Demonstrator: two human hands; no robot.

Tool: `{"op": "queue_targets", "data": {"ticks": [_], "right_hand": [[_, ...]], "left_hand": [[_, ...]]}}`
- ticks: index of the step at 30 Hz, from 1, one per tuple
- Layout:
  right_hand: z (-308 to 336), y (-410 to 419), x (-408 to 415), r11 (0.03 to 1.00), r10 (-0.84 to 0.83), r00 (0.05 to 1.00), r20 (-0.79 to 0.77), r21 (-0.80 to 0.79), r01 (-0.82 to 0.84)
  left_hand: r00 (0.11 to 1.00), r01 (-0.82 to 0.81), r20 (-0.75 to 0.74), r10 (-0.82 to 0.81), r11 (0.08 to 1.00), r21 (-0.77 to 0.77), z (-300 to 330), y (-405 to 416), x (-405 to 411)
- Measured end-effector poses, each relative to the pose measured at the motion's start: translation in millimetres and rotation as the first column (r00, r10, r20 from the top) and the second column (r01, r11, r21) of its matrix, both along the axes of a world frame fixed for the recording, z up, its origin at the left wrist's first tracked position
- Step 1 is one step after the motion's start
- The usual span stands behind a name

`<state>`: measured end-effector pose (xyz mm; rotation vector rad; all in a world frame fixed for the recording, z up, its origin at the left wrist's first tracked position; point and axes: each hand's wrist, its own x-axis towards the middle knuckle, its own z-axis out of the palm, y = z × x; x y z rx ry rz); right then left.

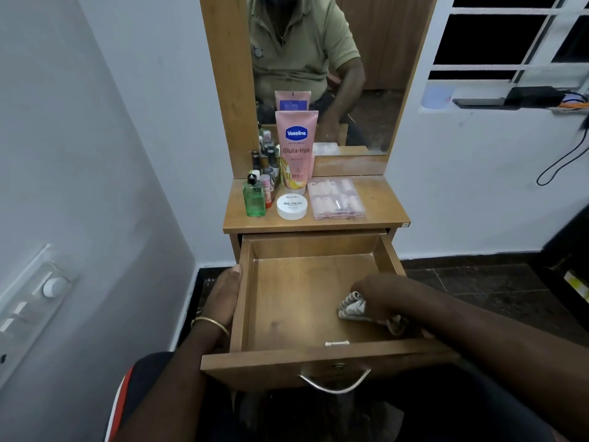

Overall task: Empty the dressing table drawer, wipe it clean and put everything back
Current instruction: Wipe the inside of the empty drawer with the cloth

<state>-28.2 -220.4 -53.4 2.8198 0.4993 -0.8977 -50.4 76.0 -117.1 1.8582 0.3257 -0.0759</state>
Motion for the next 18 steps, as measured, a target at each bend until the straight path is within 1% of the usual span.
{"op": "queue_targets", "data": {"ticks": [2, 4, 6, 8, 9, 10, 11, 12, 13, 14, 16, 17, 18], "right_hand": [[-1.2, -1.8, -6.3, 0.997, 0.023, 0.997, -0.078, -0.073, -0.029], [1.3, 0.5, -8.8, 0.997, 0.013, 0.99, -0.142, -0.076, -0.024], [9.4, 4.5, -8.5, 0.999, -0.006, 0.969, -0.248, -0.044, -0.005], [22.4, 4.1, -5.9, 0.989, -0.091, 0.942, -0.324, 0.079, 0.123], [29.8, 2.6, -4.9, 0.969, -0.144, 0.936, -0.32, 0.145, 0.198], [37.8, 2.1, -4.9, 0.951, -0.168, 0.945, -0.28, 0.206, 0.23], [40.8, 1.5, -3.0, 0.943, -0.16, 0.968, -0.191, 0.26, 0.207], [40.1, 1.8, -2.7, 0.953, -0.126, 0.987, -0.103, 0.263, 0.149], [36.4, 2.8, -3.8, 0.97, -0.096, 0.994, -0.048, 0.218, 0.104], [31.2, 5.0, -7.4, 0.986, -0.081, 0.996, -0.043, 0.145, 0.086], [17.0, 10.3, -13.9, 0.998, -0.036, 0.985, -0.168, 0.04, 0.043], [13.0, 13.8, -15.5, 0.999, 0.01, 0.973, -0.231, 0.045, 0.0], [14.4, 17.0, -17.6, 0.995, 0.057, 0.964, -0.259, 0.089, -0.035]], "left_hand": [[1.0, -0.008, 0.005, 0.008, 1.0, 0.002, 1.1, -2.1, -0.9], [1.0, -0.021, 0.001, 0.021, 1.0, -0.001, 2.9, -3.1, -2.3], [1.0, -0.025, -0.004, 0.025, 1.0, -0.003, 1.4, -1.9, -0.8], [1.0, -0.022, -0.003, 0.022, 1.0, 0.001, -2.3, 0.5, 2.1], [1.0, -0.018, -0.008, 0.018, 1.0, 0.014, -4.3, 1.5, 3.5], [1.0, -0.016, -0.008, 0.016, 1.0, 0.021, -4.8, 1.6, 3.5], [1.0, -0.015, -0.005, 0.015, 1.0, 0.017, -5.2, 2.2, 3.8], [1.0, -0.014, -0.004, 0.014, 1.0, 0.003, -4.7, 1.6, 2.9], [1.0, -0.011, -0.001, 0.011, 1.0, -0.006, -3.9, 0.9, 2.3], [1.0, -0.011, -0.002, 0.011, 1.0, -0.008, -3.1, 0.1, 2.1], [1.0, -0.01, -0.003, 0.009, 1.0, -0.013, -1.7, -1.7, 0.7], [1.0, -0.011, -0.002, 0.011, 1.0, -0.026, -1.4, -1.3, -0.1], [1.0, -0.011, 0.0, 0.011, 0.999, -0.045, -1.0, -1.5, -0.9]]}}
